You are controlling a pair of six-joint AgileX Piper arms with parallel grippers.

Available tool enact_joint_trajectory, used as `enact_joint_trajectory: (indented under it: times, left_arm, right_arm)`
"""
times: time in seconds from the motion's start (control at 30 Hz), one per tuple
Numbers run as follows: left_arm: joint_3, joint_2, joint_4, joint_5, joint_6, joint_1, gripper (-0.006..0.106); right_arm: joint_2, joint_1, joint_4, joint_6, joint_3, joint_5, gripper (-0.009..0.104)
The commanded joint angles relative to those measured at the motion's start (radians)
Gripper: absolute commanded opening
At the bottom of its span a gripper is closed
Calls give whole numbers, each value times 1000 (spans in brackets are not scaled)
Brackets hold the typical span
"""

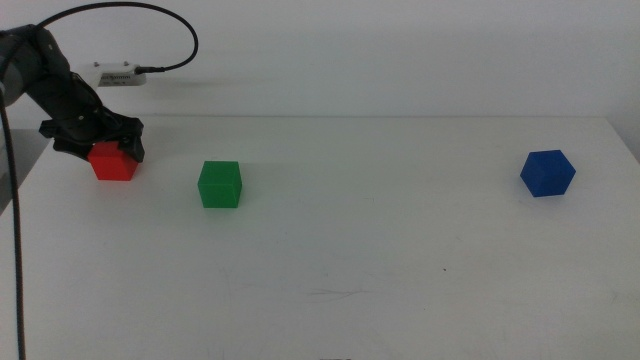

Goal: Stack red cubes first, then green, then blue cubes in a specific spot.

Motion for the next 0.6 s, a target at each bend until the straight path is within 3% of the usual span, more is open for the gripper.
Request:
enact_joint_trajectory:
  times: [0.0,0.3,0.4,0.57]
  left_arm:
    - [-33,-67,-29,-33,5,-3,87]
    - [-33,-67,-51,-24,-11,-2,38]
    - [-33,-75,-77,24,-11,-2,31]
    - [1,-135,-73,115,-29,-2,31]
  right_arm:
    - [-23,-6,-6,-13,-18,-74,73]
    - [-23,-6,-6,-13,-18,-74,73]
    - [-23,-6,-6,-13,-18,-74,73]
    - [-23,-6,-6,-13,-18,-74,73]
